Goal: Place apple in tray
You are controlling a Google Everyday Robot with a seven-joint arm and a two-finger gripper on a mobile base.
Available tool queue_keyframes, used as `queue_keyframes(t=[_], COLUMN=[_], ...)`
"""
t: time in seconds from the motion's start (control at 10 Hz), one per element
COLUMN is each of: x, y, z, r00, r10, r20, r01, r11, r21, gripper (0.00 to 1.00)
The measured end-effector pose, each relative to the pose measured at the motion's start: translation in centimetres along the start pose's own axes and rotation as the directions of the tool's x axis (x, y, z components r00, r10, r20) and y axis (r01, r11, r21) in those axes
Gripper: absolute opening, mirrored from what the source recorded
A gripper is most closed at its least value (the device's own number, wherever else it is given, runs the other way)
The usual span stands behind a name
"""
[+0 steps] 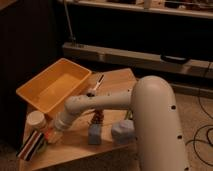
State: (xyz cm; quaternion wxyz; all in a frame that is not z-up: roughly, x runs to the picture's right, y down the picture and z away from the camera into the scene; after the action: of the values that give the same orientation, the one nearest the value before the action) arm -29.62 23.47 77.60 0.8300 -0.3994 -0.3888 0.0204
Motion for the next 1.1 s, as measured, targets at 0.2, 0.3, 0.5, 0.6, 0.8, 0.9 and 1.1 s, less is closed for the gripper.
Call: queue_keyframes(t=[0.2, 0.3, 0.5, 0.6, 0.8, 0.9, 1.1], x=[0.8, 2.3, 4.2, 4.6, 3.2, 2.1, -1.1], y=[-0.4, -0.7, -1.8, -2.9, -6.3, -7.6, -10.7], z=[-1.5, -3.8, -7.8, -10.3, -16.9, -19.1, -23.6], r00=[1.000, 0.996, 0.989, 0.984, 0.970, 0.965, 0.958], r10=[0.025, 0.072, 0.133, 0.163, 0.213, 0.224, 0.245], r20=[-0.012, -0.044, -0.061, -0.074, -0.121, -0.138, -0.147], r01=[-0.025, -0.070, -0.125, -0.149, -0.176, -0.176, -0.175], r11=[1.000, 0.996, 0.985, 0.976, 0.949, 0.939, 0.911], r21=[0.016, 0.047, 0.115, 0.159, 0.261, 0.295, 0.373], gripper=[0.07, 0.00, 0.00, 0.00, 0.00, 0.00, 0.00])
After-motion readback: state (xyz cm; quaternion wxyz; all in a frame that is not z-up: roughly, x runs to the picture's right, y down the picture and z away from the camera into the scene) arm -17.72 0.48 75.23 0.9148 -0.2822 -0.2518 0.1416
